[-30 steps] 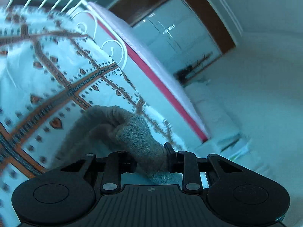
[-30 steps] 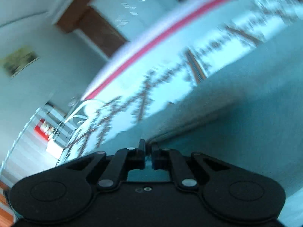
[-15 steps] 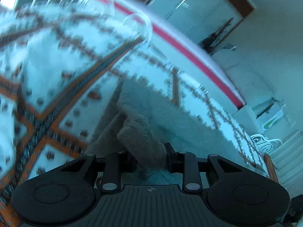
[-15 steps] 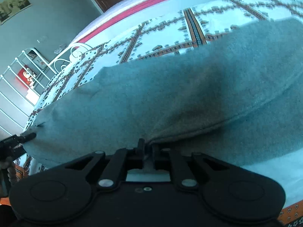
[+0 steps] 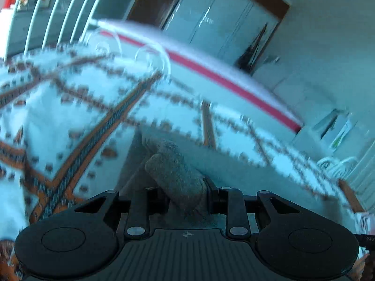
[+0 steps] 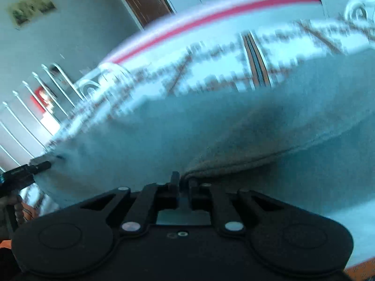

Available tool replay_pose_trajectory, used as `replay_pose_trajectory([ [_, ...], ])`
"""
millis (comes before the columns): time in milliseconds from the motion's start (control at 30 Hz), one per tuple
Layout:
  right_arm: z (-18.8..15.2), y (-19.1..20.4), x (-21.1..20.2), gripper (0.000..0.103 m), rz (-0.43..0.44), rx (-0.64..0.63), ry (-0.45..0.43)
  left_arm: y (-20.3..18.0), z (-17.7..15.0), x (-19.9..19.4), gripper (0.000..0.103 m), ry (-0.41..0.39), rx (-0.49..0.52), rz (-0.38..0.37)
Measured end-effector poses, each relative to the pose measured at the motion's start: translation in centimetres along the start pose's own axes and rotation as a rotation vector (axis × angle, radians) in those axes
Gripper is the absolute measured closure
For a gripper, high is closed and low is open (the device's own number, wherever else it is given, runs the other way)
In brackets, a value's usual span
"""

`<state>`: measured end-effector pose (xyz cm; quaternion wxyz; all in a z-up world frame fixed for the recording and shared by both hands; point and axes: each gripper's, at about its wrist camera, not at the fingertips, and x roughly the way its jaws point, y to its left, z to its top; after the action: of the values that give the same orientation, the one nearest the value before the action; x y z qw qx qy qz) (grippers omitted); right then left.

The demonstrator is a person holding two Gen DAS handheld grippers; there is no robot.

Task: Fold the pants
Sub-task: 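Lift the cuffs with both grippers and fold the legs over toward the waistband, then open both grippers and release the folded legs onto the waistband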

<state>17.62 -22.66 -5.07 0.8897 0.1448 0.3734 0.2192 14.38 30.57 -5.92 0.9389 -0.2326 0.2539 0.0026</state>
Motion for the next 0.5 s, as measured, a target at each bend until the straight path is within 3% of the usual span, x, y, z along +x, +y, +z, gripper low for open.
replay_pose_trajectory([
  [33, 0.2, 0.1, -0.4, 0.103, 0.011, -0.004, -0.026, 0.1, 0.0, 0.0, 0.073, -0.025, 0.008, -0.005],
  [67, 0.4, 0.1, -0.3, 0.103, 0.014, -0.002, -0.030, 0.4, -0.1, 0.6, 0.073, 0.004, 0.005, 0.019],
  [100, 0.3, -0.2, 0.3, 0.103, 0.000, -0.001, 0.005, 0.9, -0.5, 2.0, 0.073, 0.094, 0.005, 0.066],
  [133, -0.2, -0.4, 1.8, 0.103, -0.040, -0.004, 0.095, 1.2, -1.0, 3.1, 0.073, 0.163, 0.004, 0.090],
  [167, -0.7, -0.6, 2.9, 0.103, -0.064, -0.006, 0.152, 1.3, -1.3, 3.0, 0.073, 0.156, 0.012, 0.090],
  [367, -0.1, -1.7, 2.3, 0.095, -0.029, 0.063, 0.129, 0.7, -1.2, 1.4, 0.064, 0.125, 0.000, 0.108],
  [433, 0.1, -2.0, 1.7, 0.091, -0.020, 0.071, 0.125, 0.3, -1.1, 0.3, 0.052, 0.105, -0.002, 0.144],
  [500, 0.1, -2.1, 0.9, 0.081, -0.036, 0.043, 0.118, -0.1, -1.1, -1.3, 0.012, 0.071, -0.015, 0.213],
])
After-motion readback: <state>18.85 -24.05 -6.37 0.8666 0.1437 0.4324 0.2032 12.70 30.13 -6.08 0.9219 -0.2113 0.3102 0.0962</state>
